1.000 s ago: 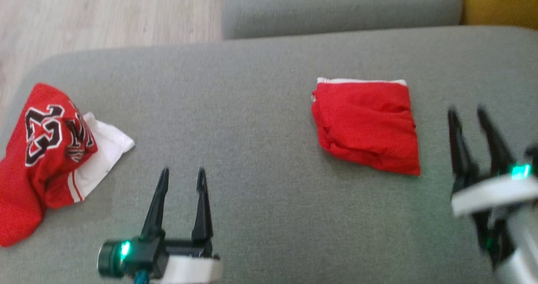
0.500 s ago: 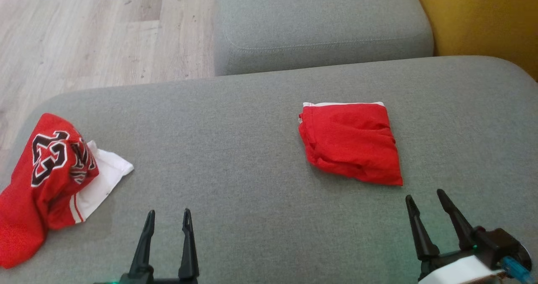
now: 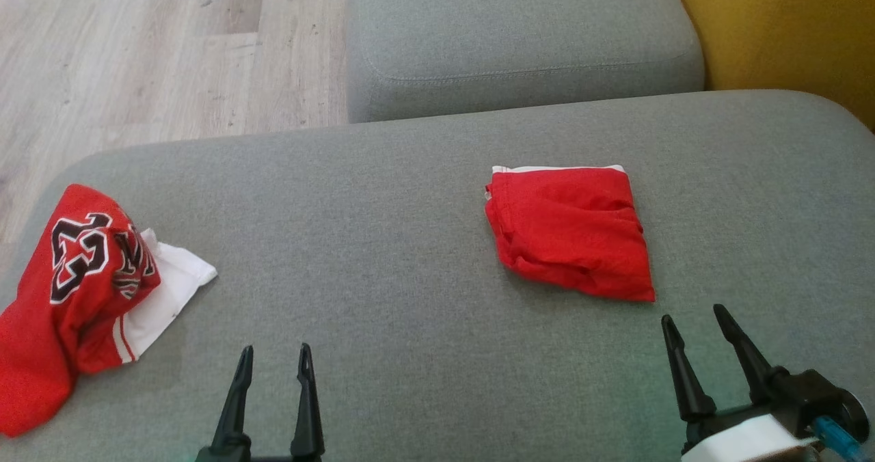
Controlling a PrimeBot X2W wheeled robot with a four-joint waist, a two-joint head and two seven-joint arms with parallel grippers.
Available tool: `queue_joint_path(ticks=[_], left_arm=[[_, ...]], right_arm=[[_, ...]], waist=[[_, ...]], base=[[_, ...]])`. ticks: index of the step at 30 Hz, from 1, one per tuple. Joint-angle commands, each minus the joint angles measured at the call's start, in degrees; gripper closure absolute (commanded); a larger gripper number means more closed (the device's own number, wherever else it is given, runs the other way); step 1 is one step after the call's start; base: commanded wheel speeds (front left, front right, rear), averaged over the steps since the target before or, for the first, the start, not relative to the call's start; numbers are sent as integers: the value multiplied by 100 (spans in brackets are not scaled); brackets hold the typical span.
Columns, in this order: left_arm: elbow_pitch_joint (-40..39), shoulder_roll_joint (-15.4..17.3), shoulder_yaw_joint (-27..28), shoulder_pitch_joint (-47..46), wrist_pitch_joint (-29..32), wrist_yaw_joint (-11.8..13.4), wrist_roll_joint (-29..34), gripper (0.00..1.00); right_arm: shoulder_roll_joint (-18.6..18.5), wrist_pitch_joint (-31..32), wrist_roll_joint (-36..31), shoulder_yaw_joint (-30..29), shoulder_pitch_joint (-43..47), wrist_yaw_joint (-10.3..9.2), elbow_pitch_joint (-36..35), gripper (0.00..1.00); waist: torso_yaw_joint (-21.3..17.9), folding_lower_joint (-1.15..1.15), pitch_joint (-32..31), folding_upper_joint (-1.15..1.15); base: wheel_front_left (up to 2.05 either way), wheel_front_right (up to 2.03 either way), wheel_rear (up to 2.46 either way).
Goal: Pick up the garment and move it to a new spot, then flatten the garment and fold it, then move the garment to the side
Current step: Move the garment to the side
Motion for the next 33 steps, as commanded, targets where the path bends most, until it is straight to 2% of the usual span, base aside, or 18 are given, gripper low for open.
queue_joint_path(ticks=[1, 18, 26, 33], left_arm=[[-143, -1, 170, -153, -29, -6, -35, 0], [-191, -1, 167, -188, -29, -98, -257, 0], [-281, -1, 79, -285, -29, -93, -197, 0], [-313, -1, -65, -671, -29, -92, -115, 0]], right_arm=[[-25, -63, -59, 71, -194, -4, -207, 0], [54, -63, -218, -80, -257, -4, -47, 0], [-27, -63, -158, -64, -720, -4, 523, 0], [-196, 99, 259, -301, -1896, -4, 1523, 0]], waist=[[4, 0, -5, 0], [121, 0, 163, 0], [201, 0, 582, 0], [322, 0, 1269, 0]], base=[[0, 0, 0], [0, 0, 0], [0, 0, 0], [0, 0, 0]])
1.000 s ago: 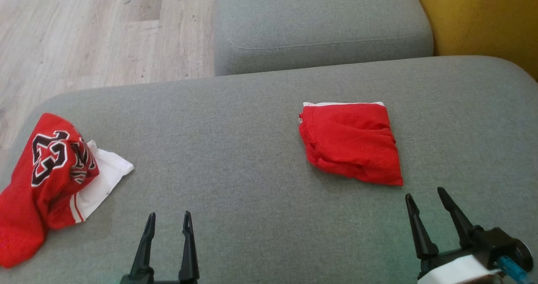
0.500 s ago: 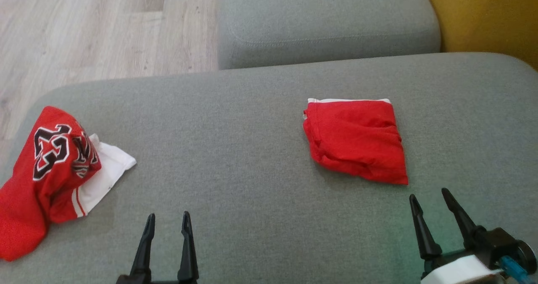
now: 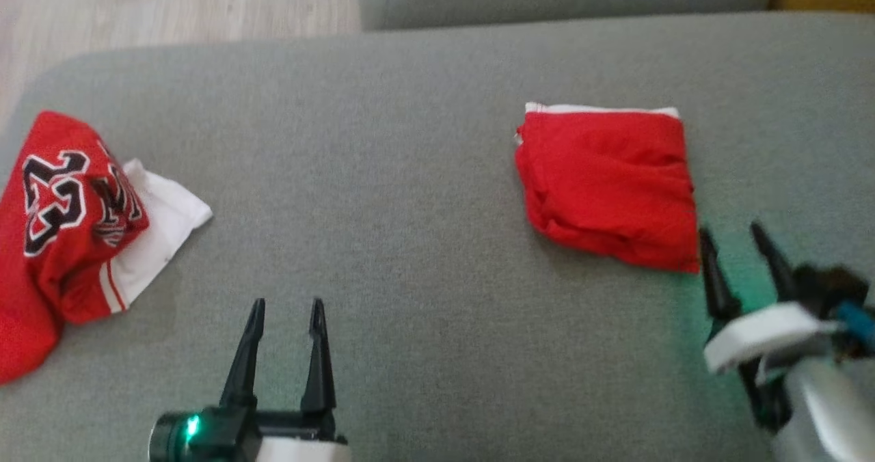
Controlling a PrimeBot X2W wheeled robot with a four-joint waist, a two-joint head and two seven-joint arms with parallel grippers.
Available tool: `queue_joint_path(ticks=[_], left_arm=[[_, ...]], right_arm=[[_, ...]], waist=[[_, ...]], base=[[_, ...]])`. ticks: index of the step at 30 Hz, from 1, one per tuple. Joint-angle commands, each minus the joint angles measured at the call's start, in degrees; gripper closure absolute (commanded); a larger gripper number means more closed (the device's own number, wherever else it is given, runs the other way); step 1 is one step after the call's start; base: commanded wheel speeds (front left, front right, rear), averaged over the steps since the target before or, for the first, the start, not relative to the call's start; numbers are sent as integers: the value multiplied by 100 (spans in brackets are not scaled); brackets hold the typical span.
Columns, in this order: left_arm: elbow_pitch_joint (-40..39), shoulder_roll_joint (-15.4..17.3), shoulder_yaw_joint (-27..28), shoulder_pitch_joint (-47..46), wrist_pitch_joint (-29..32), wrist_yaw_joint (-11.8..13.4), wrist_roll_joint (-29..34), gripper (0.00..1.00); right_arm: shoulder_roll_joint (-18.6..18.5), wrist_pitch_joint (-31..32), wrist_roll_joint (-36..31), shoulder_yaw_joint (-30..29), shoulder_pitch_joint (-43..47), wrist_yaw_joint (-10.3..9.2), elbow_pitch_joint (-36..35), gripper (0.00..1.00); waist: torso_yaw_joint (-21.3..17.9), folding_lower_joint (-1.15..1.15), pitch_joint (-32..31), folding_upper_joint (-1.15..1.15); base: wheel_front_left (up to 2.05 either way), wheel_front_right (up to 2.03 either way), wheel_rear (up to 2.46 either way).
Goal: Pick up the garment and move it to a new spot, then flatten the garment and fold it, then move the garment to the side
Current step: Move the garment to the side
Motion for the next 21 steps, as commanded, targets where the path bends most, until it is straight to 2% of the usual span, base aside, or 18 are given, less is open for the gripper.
queue_joint_path(ticks=[1, 5, 10, 11, 13, 15, 21], left_arm=[[-183, 1, 123, -205, -29, 7, 33, 0], [-145, 0, 46, -398, -29, 17, 21, 0], [-75, 0, -57, -563, -29, 36, 4, 0], [-61, 0, -74, -589, -29, 39, 3, 0], [-40, 0, -95, -629, -29, 48, 3, 0], [-33, 0, -99, -660, -29, 57, 9, 0], [-64, 0, -32, -690, -29, 53, 59, 0]], right_arm=[[-146, 20, 52, 95, -223, -4, -87, 0], [-371, 299, 299, 259, -771, -4, 493, 0], [-412, 706, 1075, 724, -1187, -4, 1148, 1], [-373, 859, 1358, 868, -1227, -4, 1220, 19], [-381, 1069, 1901, 1130, -1291, -4, 1244, 74], [-498, 1110, 2284, 1315, -1344, -4, 1215, 100], [-1165, 898, 2631, 1680, -1557, -4, 1157, 100]], waist=[[82, -3, 238, 0], [156, -3, 450, 0], [224, -3, 574, 0], [235, -3, 585, 0], [243, -3, 608, 0], [233, -3, 630, 0], [-31, -3, 744, 0]], base=[[0, 0, 0], [0, 0, 0], [0, 0, 0], [0, 0, 0], [0, 0, 0], [0, 0, 0], [0, 0, 0]])
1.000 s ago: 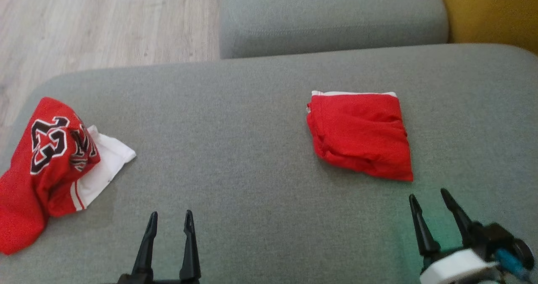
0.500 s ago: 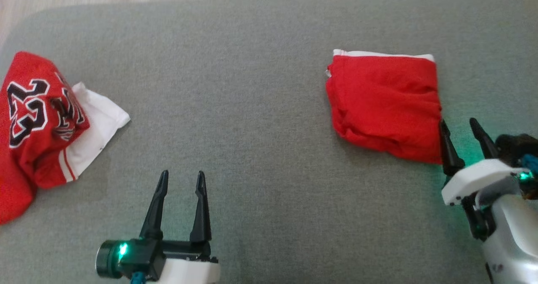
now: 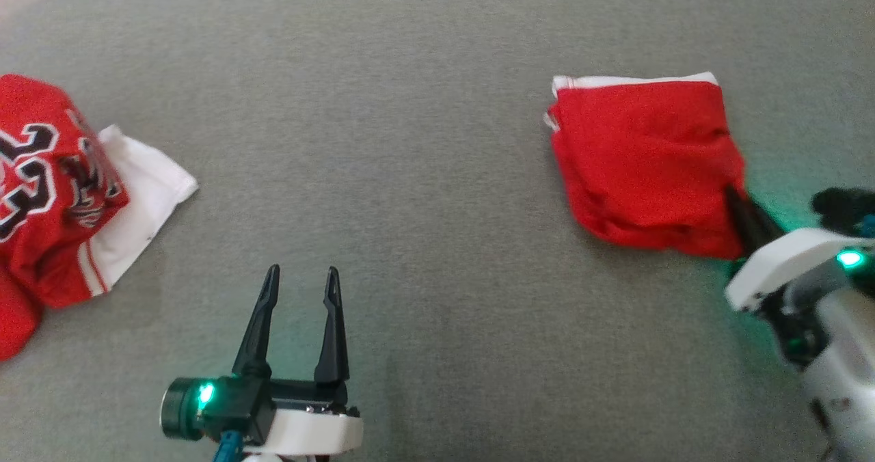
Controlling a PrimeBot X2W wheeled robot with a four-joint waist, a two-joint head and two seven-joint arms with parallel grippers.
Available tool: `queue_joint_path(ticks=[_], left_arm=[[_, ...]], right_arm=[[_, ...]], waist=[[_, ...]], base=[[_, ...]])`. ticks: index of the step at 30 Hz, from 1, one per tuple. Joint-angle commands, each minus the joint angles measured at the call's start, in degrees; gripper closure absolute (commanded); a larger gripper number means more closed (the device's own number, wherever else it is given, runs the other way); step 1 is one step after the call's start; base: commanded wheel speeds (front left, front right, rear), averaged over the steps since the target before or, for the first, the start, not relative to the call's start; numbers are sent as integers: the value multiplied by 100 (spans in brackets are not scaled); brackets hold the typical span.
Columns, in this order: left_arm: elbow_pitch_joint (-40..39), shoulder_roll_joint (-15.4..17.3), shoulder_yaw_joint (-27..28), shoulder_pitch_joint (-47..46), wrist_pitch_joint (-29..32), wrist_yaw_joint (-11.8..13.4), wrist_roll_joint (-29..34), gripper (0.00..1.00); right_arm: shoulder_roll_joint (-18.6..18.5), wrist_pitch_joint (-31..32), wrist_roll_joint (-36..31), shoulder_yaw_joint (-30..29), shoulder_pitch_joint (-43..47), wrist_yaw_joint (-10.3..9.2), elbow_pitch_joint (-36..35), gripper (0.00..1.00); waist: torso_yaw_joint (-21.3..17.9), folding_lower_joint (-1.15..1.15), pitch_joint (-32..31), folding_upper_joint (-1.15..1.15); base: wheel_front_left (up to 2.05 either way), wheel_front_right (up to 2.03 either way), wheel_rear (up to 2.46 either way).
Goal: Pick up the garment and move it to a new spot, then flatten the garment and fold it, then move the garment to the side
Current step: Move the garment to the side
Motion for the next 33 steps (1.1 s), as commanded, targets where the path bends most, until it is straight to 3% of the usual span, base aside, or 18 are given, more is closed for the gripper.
queue_joint_path(ticks=[1, 9, 14, 24, 26, 30, 31, 32, 33], left_arm=[[-176, 2, 179, -183, -29, -11, 76, 0], [-211, 2, 314, -427, -29, -141, 277, 0], [-203, 9, 405, -766, -29, -304, 477, 0], [-242, 38, 601, -1310, -29, -455, 665, 0], [-240, 38, 621, -1371, -29, -480, 688, 0], [-213, 36, 648, -1468, -29, -521, 710, 0], [-201, 34, 647, -1487, -29, -526, 711, 0], [-183, 33, 644, -1508, -29, -535, 708, 0], [-162, 31, 637, -1529, -29, -544, 700, 0]], right_arm=[[-379, -115, 58, 106, -153, -4, -130, 100], [-1348, -82, 222, 186, -592, -4, -193, 100], [-1739, -141, 333, 96, -884, -4, -82, 100], [-2238, -402, 150, -163, -1279, -4, 274, 100], [-2288, -447, 75, -220, -1347, -4, 334, 93], [-2396, -515, -152, -395, -1488, -4, 467, 91], [-2406, -536, -235, -444, -1515, -4, 518, 82], [-2403, -546, -310, -499, -1539, -4, 572, 60], [-2383, -547, -376, -551, -1554, -4, 619, 13]], waist=[[-179, 0, 88, 0], [-773, 0, 594, 0], [-1023, 0, 1081, 0], [-1246, 0, 1714, 0], [-1272, 0, 1786, 0], [-1309, 0, 1892, 0], [-1311, 0, 1903, 0], [-1308, 0, 1906, 0], [-1301, 0, 1896, 0]], base=[[0, 0, 0], [0, 0, 0], [0, 0, 0], [0, 0, 0], [0, 0, 0], [0, 0, 0], [0, 0, 0], [0, 0, 0], [0, 0, 0]])
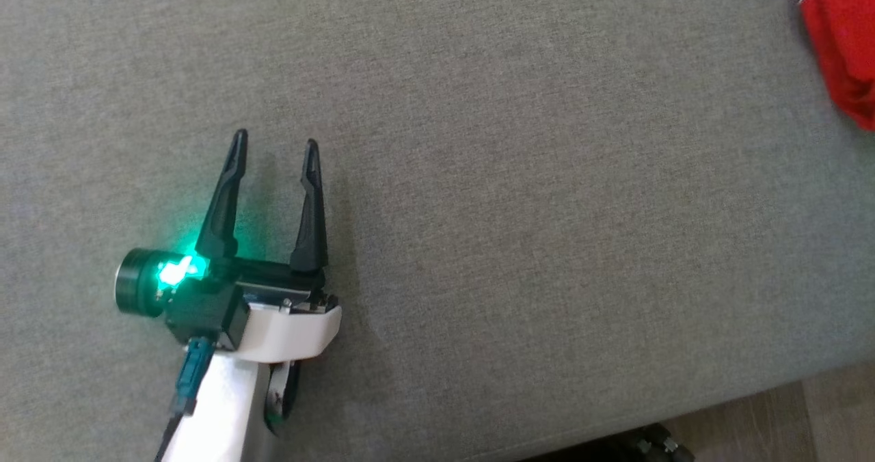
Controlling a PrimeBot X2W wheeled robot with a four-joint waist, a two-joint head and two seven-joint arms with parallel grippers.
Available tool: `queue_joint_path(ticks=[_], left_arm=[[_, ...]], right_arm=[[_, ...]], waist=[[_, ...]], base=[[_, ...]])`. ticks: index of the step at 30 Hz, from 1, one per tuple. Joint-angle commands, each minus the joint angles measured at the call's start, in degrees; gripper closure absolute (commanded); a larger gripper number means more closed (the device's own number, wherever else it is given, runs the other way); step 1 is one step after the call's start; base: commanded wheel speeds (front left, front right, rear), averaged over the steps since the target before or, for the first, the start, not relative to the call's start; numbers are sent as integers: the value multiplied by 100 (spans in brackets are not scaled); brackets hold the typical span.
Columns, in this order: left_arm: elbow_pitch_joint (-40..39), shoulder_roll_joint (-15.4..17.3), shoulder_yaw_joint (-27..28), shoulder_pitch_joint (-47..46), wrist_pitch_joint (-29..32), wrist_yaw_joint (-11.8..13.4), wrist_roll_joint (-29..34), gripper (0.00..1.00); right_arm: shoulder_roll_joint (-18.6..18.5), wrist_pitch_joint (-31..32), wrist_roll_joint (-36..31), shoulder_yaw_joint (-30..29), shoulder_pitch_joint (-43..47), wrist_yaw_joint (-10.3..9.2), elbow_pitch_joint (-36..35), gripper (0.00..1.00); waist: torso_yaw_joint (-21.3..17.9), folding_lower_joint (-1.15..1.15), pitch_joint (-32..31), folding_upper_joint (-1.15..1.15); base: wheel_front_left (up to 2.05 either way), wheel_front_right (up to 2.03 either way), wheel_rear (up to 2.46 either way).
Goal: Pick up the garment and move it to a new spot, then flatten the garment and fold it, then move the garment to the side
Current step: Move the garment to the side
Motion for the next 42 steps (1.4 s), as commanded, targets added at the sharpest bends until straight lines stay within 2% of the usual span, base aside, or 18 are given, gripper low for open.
queue_joint_path(ticks=[1, 5, 9, 10, 20, 24, 25, 28, 34, 38, 42], left_arm=[[37, 31, 160, -120, -19, -14, 27, 0], [115, 22, 163, -107, -19, -13, -35, 0], [157, 14, 158, 47, -19, 24, -110, 0], [204, 9, 146, 206, -19, 65, -169, 0], [463, 5, -112, 768, -19, 333, -593, 0], [390, 5, -114, 1016, -20, 554, -820, 0], [390, 5, -114, 1016, -20, 554, -820, 0], [301, 5, -70, 1312, -20, 666, -976, 0], [122, 4, 56, 1864, -20, 655, -952, 0], [43, 4, 153, 2049, -20, 626, -873, 0], [23, 4, 246, 2167, -20, 630, -808, 0]], right_arm=[[-279, -46, -67, -39, 94, -4, -24, 0], [-110, -122, -426, -205, 84, -4, 114, 0], [290, -280, -746, -262, 221, -4, 66, 0], [685, -402, -961, -216, 429, -4, -84, 0], [2217, -687, -1282, 385, 1747, -4, -912, 0], [2741, -694, -1420, 254, 2443, -4, -1548, 0], [2741, -694, -1420, 254, 2443, -4, -1548, 0], [3070, -695, -1772, -79, 2993, -4, -2229, 0], [3532, -696, -2554, -645, 4067, -4, -3393, 0], [3684, -696, -2857, -720, 4517, -4, -3824, 0], [3761, -697, -3004, -788, 4778, -4, -3936, 0]], waist=[[16, 0, -35, 0], [74, 0, -272, 0], [175, 0, -699, 0], [272, 0, -1077, 0], [779, 0, -2305, 0], [972, 0, -2679, 0], [972, 0, -2679, 0], [1057, 0, -2955, 0], [1157, 0, -3358, 0], [1197, 0, -3513, 0], [1250, 0, -3645, 0]], base=[[0, 0, 0], [0, 0, 0], [0, 0, 0], [0, 0, 0], [0, 0, 0], [0, 0, 0], [0, 0, 0], [0, 0, 0], [0, 0, 0], [0, 0, 0], [0, 0, 0]])
